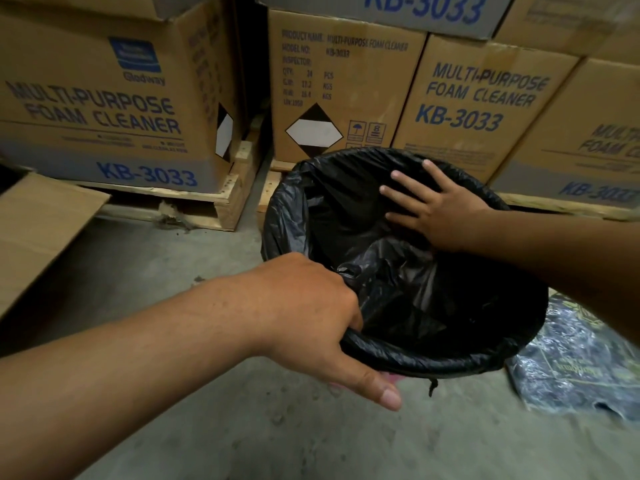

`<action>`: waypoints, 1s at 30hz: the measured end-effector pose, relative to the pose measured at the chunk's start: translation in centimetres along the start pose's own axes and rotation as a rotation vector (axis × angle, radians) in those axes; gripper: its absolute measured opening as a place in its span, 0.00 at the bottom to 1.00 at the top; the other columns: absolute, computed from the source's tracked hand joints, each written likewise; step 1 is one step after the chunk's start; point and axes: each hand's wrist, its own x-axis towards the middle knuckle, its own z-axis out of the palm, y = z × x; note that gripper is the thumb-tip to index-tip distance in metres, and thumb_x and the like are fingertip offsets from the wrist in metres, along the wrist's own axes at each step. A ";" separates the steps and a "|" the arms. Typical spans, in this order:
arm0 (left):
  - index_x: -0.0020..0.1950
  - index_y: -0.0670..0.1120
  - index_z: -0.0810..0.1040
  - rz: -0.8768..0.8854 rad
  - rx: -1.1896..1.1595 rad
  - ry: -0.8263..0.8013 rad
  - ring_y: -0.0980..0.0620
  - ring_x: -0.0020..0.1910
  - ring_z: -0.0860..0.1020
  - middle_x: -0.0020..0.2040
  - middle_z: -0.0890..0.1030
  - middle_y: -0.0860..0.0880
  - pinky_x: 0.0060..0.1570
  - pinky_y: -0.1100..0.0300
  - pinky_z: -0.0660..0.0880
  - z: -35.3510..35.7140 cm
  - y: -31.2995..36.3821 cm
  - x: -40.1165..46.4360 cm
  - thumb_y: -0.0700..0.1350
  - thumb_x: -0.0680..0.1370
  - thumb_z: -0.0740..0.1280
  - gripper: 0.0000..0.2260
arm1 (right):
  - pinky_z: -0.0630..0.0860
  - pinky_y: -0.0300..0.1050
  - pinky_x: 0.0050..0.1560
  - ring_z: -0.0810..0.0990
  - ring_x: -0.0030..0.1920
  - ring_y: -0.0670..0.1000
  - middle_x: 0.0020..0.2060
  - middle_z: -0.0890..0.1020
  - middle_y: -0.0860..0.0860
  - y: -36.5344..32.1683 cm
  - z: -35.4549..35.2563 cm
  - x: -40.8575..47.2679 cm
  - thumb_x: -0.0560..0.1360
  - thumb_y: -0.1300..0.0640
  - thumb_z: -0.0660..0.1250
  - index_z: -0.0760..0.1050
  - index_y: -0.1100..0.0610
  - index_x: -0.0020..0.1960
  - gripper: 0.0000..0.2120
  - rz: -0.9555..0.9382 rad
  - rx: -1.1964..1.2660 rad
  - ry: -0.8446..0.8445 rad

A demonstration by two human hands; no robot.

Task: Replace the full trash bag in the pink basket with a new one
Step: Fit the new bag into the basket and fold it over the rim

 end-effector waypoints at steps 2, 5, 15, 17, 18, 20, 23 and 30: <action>0.50 0.52 0.83 -0.007 0.008 -0.002 0.55 0.32 0.77 0.29 0.77 0.55 0.36 0.57 0.74 -0.2 -0.1 0.0 0.84 0.63 0.49 0.43 | 0.32 0.71 0.70 0.28 0.75 0.62 0.77 0.31 0.55 0.3 1.0 -0.5 0.76 0.33 0.54 0.38 0.47 0.79 0.41 0.001 -0.045 -0.051; 0.42 0.50 0.81 -0.015 -0.001 0.022 0.53 0.28 0.74 0.26 0.72 0.54 0.32 0.57 0.72 -0.5 0.1 0.2 0.83 0.64 0.53 0.39 | 0.33 0.72 0.70 0.29 0.75 0.63 0.77 0.31 0.55 0.4 0.5 -0.3 0.74 0.32 0.57 0.39 0.47 0.79 0.43 -0.008 -0.032 -0.074; 0.61 0.56 0.81 -0.188 0.101 0.085 0.54 0.77 0.59 0.66 0.76 0.57 0.75 0.37 0.40 -1.7 -5.7 -1.2 0.83 0.62 0.37 0.50 | 0.35 0.66 0.73 0.32 0.76 0.60 0.77 0.34 0.58 -2.0 -0.1 2.2 0.71 0.27 0.56 0.35 0.46 0.78 0.48 -0.090 0.152 0.046; 0.57 0.54 0.83 -0.200 0.067 0.058 0.55 0.77 0.58 0.64 0.77 0.57 0.75 0.37 0.42 -1.0 -6.3 -1.2 0.82 0.62 0.35 0.51 | 0.35 0.68 0.72 0.26 0.74 0.61 0.74 0.28 0.57 -1.7 0.3 2.1 0.70 0.28 0.59 0.33 0.47 0.78 0.51 -0.065 0.076 -0.066; 0.55 0.53 0.84 -0.193 0.068 0.069 0.55 0.76 0.59 0.62 0.78 0.57 0.76 0.38 0.43 -0.8 -6.4 -1.2 0.82 0.63 0.35 0.51 | 0.35 0.68 0.72 0.26 0.74 0.61 0.74 0.28 0.57 -1.6 0.4 2.1 0.71 0.29 0.60 0.34 0.48 0.78 0.51 -0.065 0.082 -0.084; 0.53 0.53 0.85 -0.195 0.093 0.081 0.55 0.75 0.61 0.59 0.80 0.57 0.76 0.38 0.43 -0.4 -6.4 -1.1 0.82 0.63 0.35 0.50 | 0.37 0.68 0.73 0.28 0.75 0.60 0.76 0.31 0.57 -1.6 -0.4 2.0 0.72 0.30 0.59 0.37 0.47 0.79 0.47 -0.097 0.131 -0.092; 0.60 0.55 0.81 -0.161 0.138 0.184 0.55 0.71 0.67 0.58 0.79 0.57 0.76 0.39 0.45 -0.2 -6.3 -1.4 0.81 0.66 0.37 0.47 | 0.38 0.65 0.74 0.34 0.77 0.59 0.79 0.37 0.56 -1.6 -1.9 1.7 0.74 0.32 0.58 0.44 0.45 0.79 0.41 -0.138 0.144 -0.133; 0.56 0.57 0.80 0.014 0.104 0.134 0.57 0.47 0.78 0.46 0.82 0.57 0.63 0.52 0.63 0.6 -4.9 -0.8 0.81 0.67 0.35 0.44 | 0.40 0.65 0.74 0.41 0.79 0.58 0.80 0.47 0.54 -1.7 -1.0 -0.9 0.79 0.43 0.59 0.52 0.40 0.78 0.30 -0.176 0.206 -0.431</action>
